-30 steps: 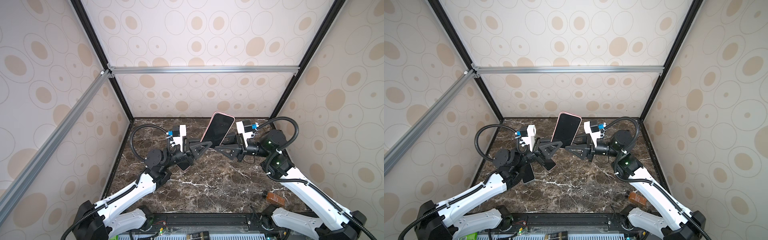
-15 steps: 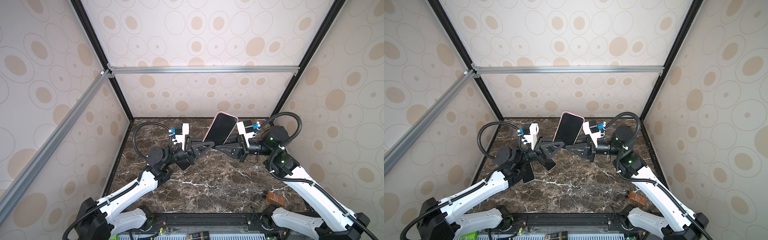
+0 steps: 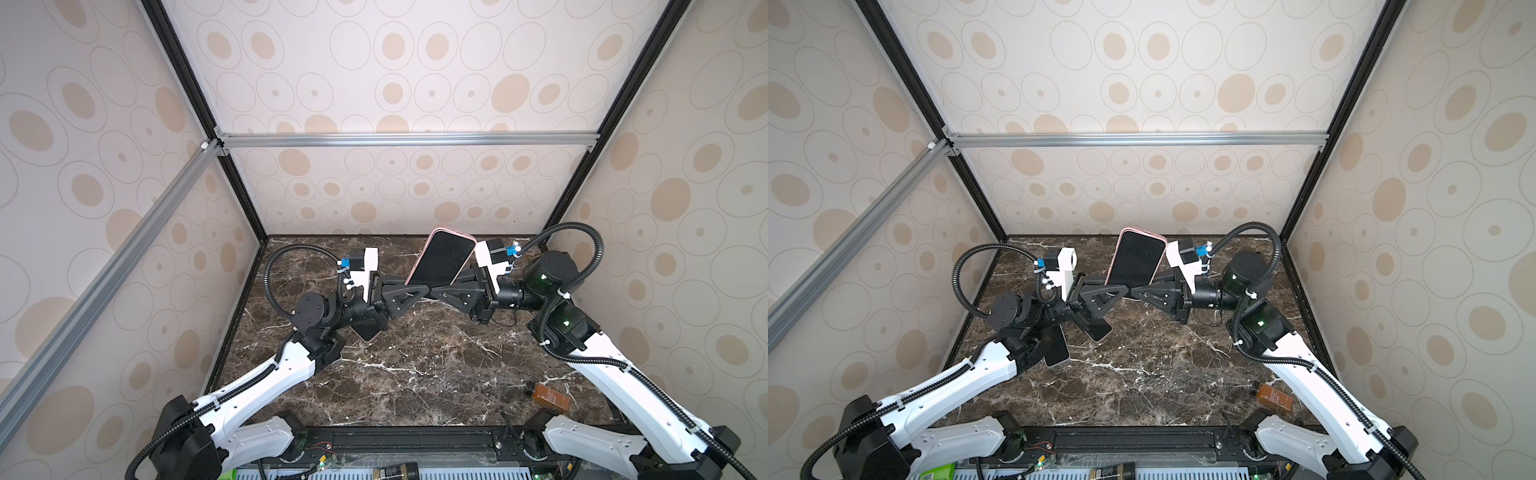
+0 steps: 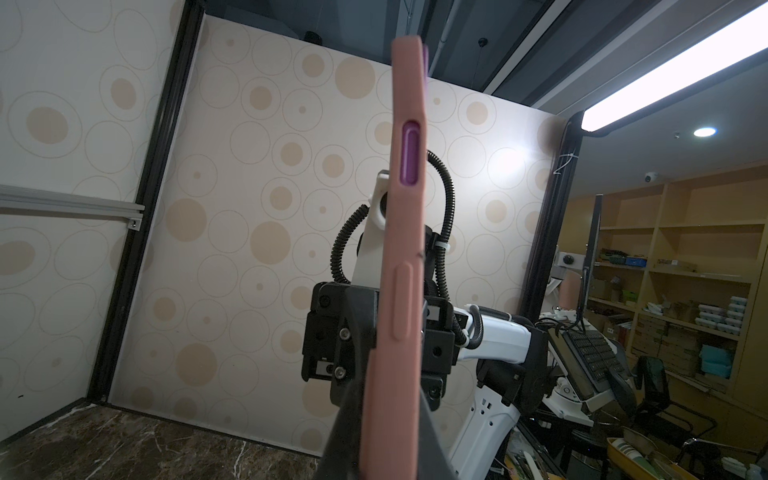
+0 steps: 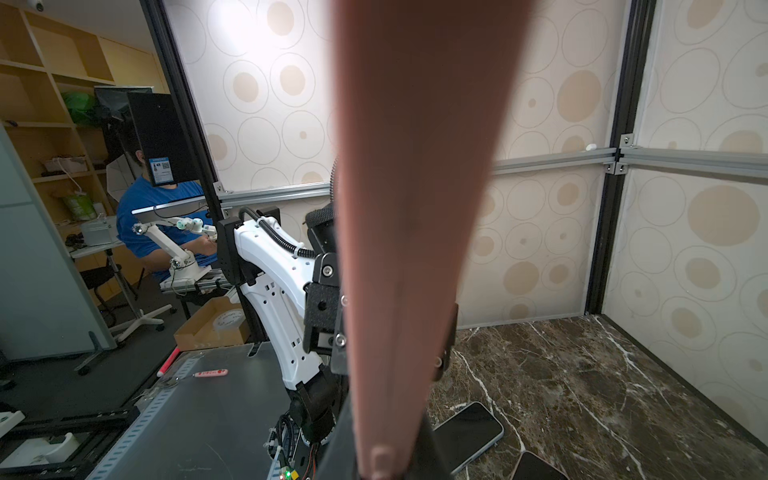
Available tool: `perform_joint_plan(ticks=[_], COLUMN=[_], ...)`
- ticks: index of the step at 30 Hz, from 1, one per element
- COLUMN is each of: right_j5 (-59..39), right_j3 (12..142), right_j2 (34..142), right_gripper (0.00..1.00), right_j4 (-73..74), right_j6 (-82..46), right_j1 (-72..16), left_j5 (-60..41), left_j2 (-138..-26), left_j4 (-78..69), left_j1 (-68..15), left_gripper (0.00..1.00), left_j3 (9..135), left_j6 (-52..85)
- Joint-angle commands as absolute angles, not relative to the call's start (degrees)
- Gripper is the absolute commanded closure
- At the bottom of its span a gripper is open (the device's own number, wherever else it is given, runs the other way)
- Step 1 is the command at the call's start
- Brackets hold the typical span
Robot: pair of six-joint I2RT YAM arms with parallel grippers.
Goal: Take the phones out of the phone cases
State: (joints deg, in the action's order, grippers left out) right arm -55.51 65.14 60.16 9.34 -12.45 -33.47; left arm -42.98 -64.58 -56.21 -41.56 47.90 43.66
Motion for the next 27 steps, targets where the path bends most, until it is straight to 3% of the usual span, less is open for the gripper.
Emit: perform_joint_plan(ticks=[1, 2, 3, 6, 8, 11, 18, 27], right_j5=[-55.72, -54.86, -53.66, -48.58, -43.71, -36.07, -26.41, -18.91], right_j3=[67.04, 67.34, 67.71, 69.52, 70.51, 71.71, 70.66, 71.02], right_j2=[58.83, 58.31, 57.76, 56.44, 55.7, 55.15, 52.86, 52.6], right_gripper=[1.0, 1.0, 1.0, 1.0, 1.0, 1.0, 1.0, 1.0], right_j4=[4.94, 2.62, 0.25, -8.88, -13.66, -19.14, -22.28, -25.78], right_j6=[-9.72, -8.34, -6.71, -1.0, 1.61, 4.98, 10.85, 13.09], right_j1=[-33.98, -33.98, -33.94, -33.98, -33.95, -33.97, -34.0, -35.28], left_j5=[-42.11, -41.33, -40.25, -36.01, -32.48, -27.6, -18.0, -1.39], left_j2=[-62.05, -61.3, -60.29, -57.0, -55.26, -53.76, -55.27, -58.09], left_j4=[-56.94, -54.69, -51.63, -40.19, -32.79, -23.66, -8.92, -8.81], left_j1=[-41.35, -41.38, -41.35, -41.39, -41.39, -41.32, -43.88, -55.18], left_gripper=[1.0, 1.0, 0.93, 0.62, 0.47, 0.35, 0.34, 0.36], left_j3=[50.15, 50.37, 50.78, 52.72, 54.35, 57.23, 64.2, 66.21], left_j6=[41.55, 39.62, 37.35, 28.68, 22.43, 13.29, -2.68, -11.61])
